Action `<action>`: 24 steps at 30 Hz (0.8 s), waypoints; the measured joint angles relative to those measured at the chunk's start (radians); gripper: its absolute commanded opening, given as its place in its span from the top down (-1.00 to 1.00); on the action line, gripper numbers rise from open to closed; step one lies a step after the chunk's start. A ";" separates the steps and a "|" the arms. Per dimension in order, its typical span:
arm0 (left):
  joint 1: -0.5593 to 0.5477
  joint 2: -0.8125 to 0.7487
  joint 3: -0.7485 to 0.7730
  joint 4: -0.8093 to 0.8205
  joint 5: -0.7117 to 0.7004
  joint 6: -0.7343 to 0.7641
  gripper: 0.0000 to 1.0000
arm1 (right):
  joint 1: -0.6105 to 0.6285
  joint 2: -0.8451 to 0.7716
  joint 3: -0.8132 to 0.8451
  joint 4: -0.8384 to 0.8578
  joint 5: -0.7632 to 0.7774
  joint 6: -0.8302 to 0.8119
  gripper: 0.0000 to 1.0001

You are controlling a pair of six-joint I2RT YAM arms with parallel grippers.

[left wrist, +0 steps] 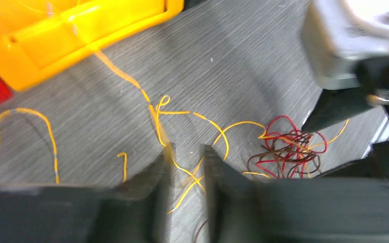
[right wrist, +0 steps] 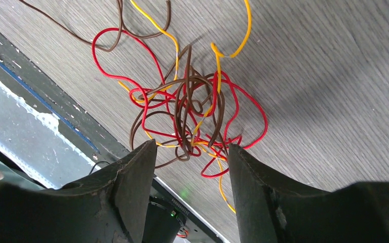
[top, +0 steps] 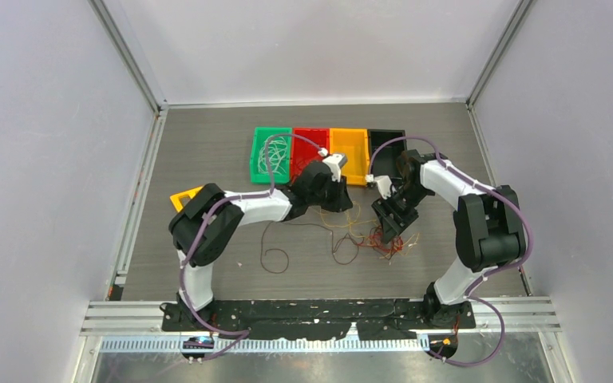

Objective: Untangle the cables

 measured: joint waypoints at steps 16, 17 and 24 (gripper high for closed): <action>0.122 -0.820 0.077 -0.299 0.200 0.307 1.00 | -0.003 0.066 -0.051 0.063 0.077 -0.003 -0.01; 0.134 -0.835 0.116 -0.330 0.215 0.324 1.00 | -0.003 0.066 -0.059 0.063 0.084 -0.005 0.02; 0.241 -0.835 0.414 -0.528 0.331 0.372 1.00 | -0.006 0.066 -0.079 0.069 0.135 -0.040 0.36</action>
